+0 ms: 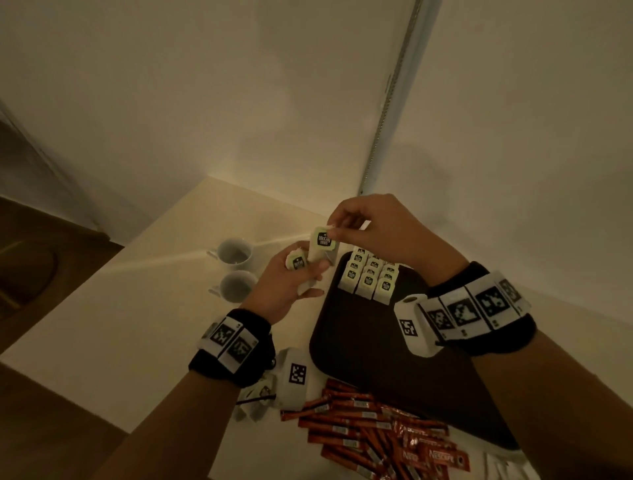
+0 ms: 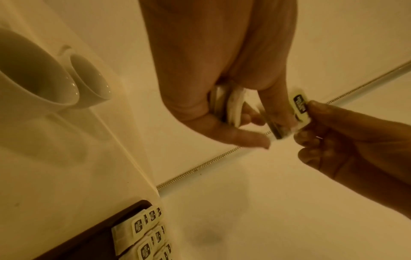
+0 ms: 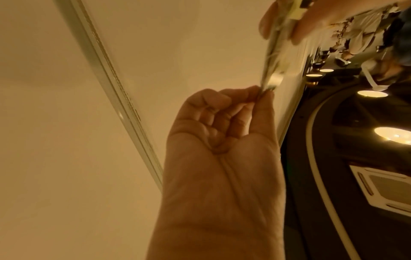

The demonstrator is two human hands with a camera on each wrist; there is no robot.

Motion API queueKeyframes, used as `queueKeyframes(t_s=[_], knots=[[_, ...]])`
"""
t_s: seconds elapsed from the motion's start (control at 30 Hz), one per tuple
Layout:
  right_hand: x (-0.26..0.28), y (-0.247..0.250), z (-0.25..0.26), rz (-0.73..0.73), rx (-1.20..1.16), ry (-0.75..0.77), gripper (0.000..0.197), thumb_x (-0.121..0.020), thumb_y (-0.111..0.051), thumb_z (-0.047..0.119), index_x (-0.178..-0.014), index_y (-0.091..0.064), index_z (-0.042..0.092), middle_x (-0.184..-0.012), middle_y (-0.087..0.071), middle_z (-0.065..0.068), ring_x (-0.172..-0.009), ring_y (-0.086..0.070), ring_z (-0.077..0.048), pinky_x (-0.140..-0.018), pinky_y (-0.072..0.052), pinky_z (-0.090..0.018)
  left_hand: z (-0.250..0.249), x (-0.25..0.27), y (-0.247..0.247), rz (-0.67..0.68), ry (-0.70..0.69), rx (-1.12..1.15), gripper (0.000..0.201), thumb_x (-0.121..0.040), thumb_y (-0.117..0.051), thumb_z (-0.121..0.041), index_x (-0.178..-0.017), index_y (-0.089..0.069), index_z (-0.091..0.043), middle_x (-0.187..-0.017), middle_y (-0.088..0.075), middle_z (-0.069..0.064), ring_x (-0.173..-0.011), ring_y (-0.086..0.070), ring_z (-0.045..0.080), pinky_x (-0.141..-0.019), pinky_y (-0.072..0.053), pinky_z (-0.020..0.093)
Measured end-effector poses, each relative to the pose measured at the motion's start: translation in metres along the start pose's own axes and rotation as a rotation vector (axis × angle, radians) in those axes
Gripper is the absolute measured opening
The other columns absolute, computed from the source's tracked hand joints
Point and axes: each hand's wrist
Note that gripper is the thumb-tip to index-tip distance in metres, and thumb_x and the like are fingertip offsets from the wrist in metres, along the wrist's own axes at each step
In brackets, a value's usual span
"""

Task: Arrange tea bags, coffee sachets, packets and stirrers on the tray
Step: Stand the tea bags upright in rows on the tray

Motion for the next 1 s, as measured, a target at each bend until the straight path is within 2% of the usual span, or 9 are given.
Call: queueKeyframes(t_s=[0.17,0.33,0.47,0.53,0.63,0.7,0.8,0.9,1.0], knots=[[0.001,0.008,0.016,0.003,0.069,0.031,0.023,-0.087,-0.064,0.036,-0.079,-0.068,0.015,-0.066,-0.06,0.007,-0.059,-0.052,-0.002,-0.057,-0.041,-0.012,-0.003,0.0,-0.006,-0.004,-0.049,0.075,0.014,-0.073,-0.068,-0.019,-0.085,-0.063,-0.019,-0.078,-0.065,-0.004,-0.072,-0.063,0.011,-0.053,-0.051,0.024],[-0.004,0.009,0.022,0.008,0.332,0.109,0.031,-0.091,-0.056,0.039,-0.074,-0.064,0.014,-0.057,-0.053,0.007,-0.051,-0.047,-0.005,-0.054,-0.039,-0.023,-0.006,0.004,-0.011,0.073,-0.057,0.168,0.032,-0.081,-0.067,-0.018,-0.111,-0.057,-0.022,-0.095,-0.07,-0.002,-0.076,-0.067,0.013,-0.049,-0.05,0.021],[-0.006,0.012,0.023,0.019,0.422,0.109,0.043,-0.093,-0.048,0.046,-0.067,-0.06,0.014,-0.051,-0.047,0.005,-0.048,-0.044,-0.007,-0.053,-0.039,-0.028,-0.013,0.006,-0.015,0.049,-0.027,0.209,0.019,-0.08,-0.06,-0.025,-0.098,-0.06,-0.019,-0.091,-0.071,-0.004,-0.072,-0.067,0.01,-0.049,-0.048,0.019],[-0.007,0.013,0.022,0.005,0.365,0.07,0.049,-0.092,-0.045,0.052,-0.07,-0.062,0.012,-0.053,-0.05,0.004,-0.049,-0.047,-0.009,-0.053,-0.04,-0.028,-0.014,0.006,-0.017,0.043,-0.01,0.21,0.012,-0.081,-0.059,-0.022,-0.092,-0.063,-0.022,-0.088,-0.072,-0.003,-0.069,-0.067,0.01,-0.048,-0.048,0.019],[-0.008,0.011,0.019,0.026,0.16,0.007,0.032,-0.088,-0.057,0.045,-0.086,-0.068,0.015,-0.067,-0.06,0.006,-0.06,-0.055,-0.004,-0.059,-0.043,-0.021,-0.016,0.006,-0.02,0.048,-0.003,0.231,0.017,-0.083,-0.059,-0.021,-0.073,-0.068,-0.032,-0.087,-0.072,-0.002,-0.071,-0.068,0.012,-0.049,-0.048,0.019],[-0.009,0.009,0.016,0.037,0.114,0.002,0.023,-0.087,-0.063,0.036,-0.086,-0.069,0.014,-0.072,-0.065,0.002,-0.066,-0.059,-0.009,-0.063,-0.046,-0.022,-0.017,0.005,-0.021,0.046,-0.009,0.257,0.011,-0.077,-0.063,-0.022,-0.086,-0.064,-0.028,-0.093,-0.072,0.0,-0.079,-0.069,0.015,-0.053,-0.05,0.019],[-0.007,0.006,0.013,-0.021,0.039,-0.004,0.025,-0.085,-0.066,0.036,-0.077,-0.068,0.012,-0.067,-0.064,0.006,-0.062,-0.057,-0.006,-0.06,-0.043,-0.017,-0.014,0.004,-0.023,0.032,-0.019,0.261,0.032,-0.072,-0.067,-0.017,-0.102,-0.057,-0.022,-0.099,-0.07,0.005,-0.088,-0.07,0.018,-0.057,-0.052,0.019],[-0.006,0.002,0.014,-0.107,-0.001,0.014,0.028,-0.085,-0.066,0.037,-0.073,-0.067,0.013,-0.067,-0.065,0.0,-0.062,-0.059,-0.013,-0.061,-0.045,-0.024,-0.016,0.004,-0.025,0.003,-0.032,0.263,0.011,-0.082,-0.062,-0.01,-0.09,-0.059,-0.016,-0.085,-0.072,0.003,-0.076,-0.07,0.014,-0.055,-0.052,0.018],[-0.006,0.005,0.011,-0.083,-0.063,-0.019,0.021,-0.086,-0.064,0.034,-0.083,-0.071,0.014,-0.07,-0.065,0.005,-0.064,-0.058,-0.006,-0.063,-0.045,-0.018,-0.018,0.003,-0.026,-0.06,-0.072,0.258,0.009,-0.089,-0.057,-0.006,-0.087,-0.061,-0.014,-0.08,-0.072,0.002,-0.072,-0.069,0.013,-0.055,-0.051,0.018]])
Point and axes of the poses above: each hand's wrist, its own x-axis away from the middle knuckle, its own y-axis out of the back of the hand, z = x × y
